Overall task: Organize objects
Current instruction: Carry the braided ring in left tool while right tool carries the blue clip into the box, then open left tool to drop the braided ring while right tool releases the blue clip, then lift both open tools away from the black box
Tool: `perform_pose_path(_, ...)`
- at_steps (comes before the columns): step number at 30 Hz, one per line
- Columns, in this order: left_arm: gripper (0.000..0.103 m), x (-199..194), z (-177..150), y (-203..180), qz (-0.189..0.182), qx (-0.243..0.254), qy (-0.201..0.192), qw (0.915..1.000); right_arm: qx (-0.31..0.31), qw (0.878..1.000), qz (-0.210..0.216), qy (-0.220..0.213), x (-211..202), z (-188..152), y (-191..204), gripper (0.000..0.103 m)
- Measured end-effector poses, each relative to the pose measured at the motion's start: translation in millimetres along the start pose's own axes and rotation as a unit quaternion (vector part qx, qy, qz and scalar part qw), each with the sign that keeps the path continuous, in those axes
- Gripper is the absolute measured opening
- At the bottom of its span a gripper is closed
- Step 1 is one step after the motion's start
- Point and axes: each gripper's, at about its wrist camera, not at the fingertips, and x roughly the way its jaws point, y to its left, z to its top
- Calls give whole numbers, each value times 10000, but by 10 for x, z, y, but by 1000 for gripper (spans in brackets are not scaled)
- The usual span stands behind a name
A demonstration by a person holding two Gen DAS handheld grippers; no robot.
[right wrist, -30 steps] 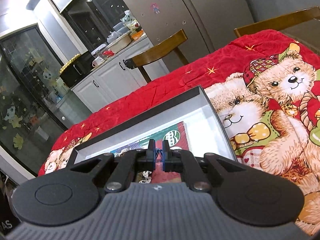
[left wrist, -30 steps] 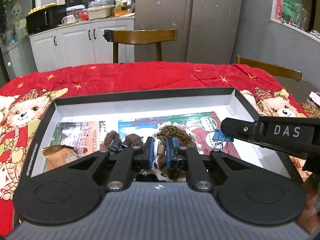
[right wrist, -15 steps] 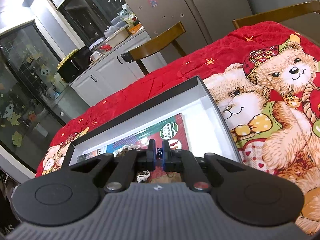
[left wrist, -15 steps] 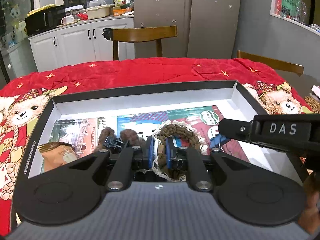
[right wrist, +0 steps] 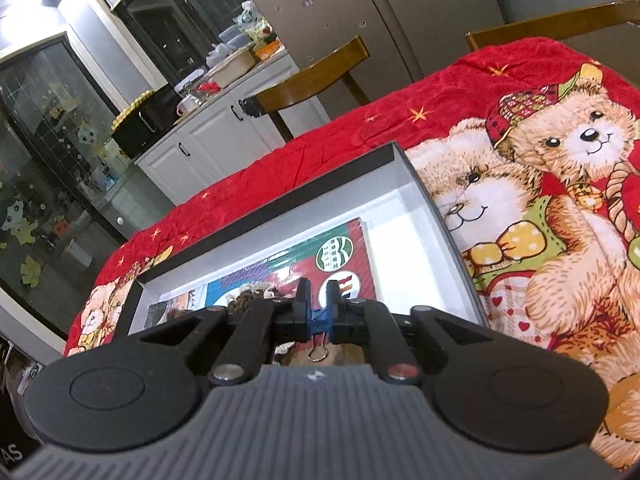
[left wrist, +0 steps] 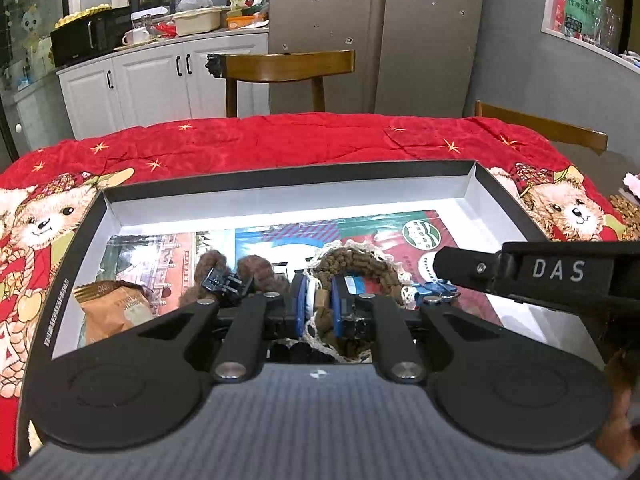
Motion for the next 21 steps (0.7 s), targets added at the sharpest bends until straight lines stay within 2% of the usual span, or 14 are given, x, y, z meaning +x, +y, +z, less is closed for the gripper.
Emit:
perform_pose_path(2, 17, -26, 16, 5, -31, 27, -27, 10000, 106, 9999, 72, 4, -12, 19, -22, 17)
perform_pose_path(5, 22, -99, 64, 42, -104, -12, -63, 9999, 285, 9991, 295, -62, -99, 73, -37, 37)
perform_pose_path(6, 26, -140, 87, 69, -127, -69, -84, 9999, 332, 9986, 384, -116, -154, 101, -25, 40)
perform_pose_path(7, 34, -192, 105, 102, -143, -154, -113, 9997, 343, 9982, 458, -156, -208, 127, -9, 47)
perform_pose_path(8, 39, -254, 116, 137, -173, -242, -156, 9994, 340, 9976, 559, -228, -285, 162, 16, 62)
perform_pose_path(9, 50, -322, 114, 168, -202, -294, -203, 9992, 319, 9968, 648, -330, -364, 189, 39, 66)
perform_pose_path(10, 56, -393, 105, 190, -181, -360, -228, 9989, 284, 9955, 726, -533, -480, 220, 71, 75)
perform_pose_path(11, 56, -469, 94, 214, -120, -452, -208, 9987, 243, 9940, 767, -735, -574, 230, 96, 82)
perform_pose_path(13, 56, -674, 75, 260, -55, -409, -102, 9991, 164, 9902, 826, -1114, -733, 227, 142, 89)
perform_pose_path(15, 57, -1013, 24, 329, 14, -25, -212, 9998, 242, 9885, 793, -1261, -832, 228, 167, 92)
perform_pose_path(17, 65, -1447, -107, 450, 322, 112, -799, 9962, 302, 9886, 747, -1268, -907, 240, 188, 93)
perform_pose_path(18, 74, -1643, -190, 512, 497, 114, -1091, 9927, 293, 9884, 730, -1302, -941, 235, 206, 94)
perform_pose_path(19, 79, -1796, -268, 555, 617, 158, -1276, 9898, 295, 9874, 705, -1383, -993, 226, 235, 94)
perform_pose_path(21, 79, -2037, -431, 606, 664, 382, -1558, 9848, 312, 9851, 676, -1553, -1087, 212, 265, 96)
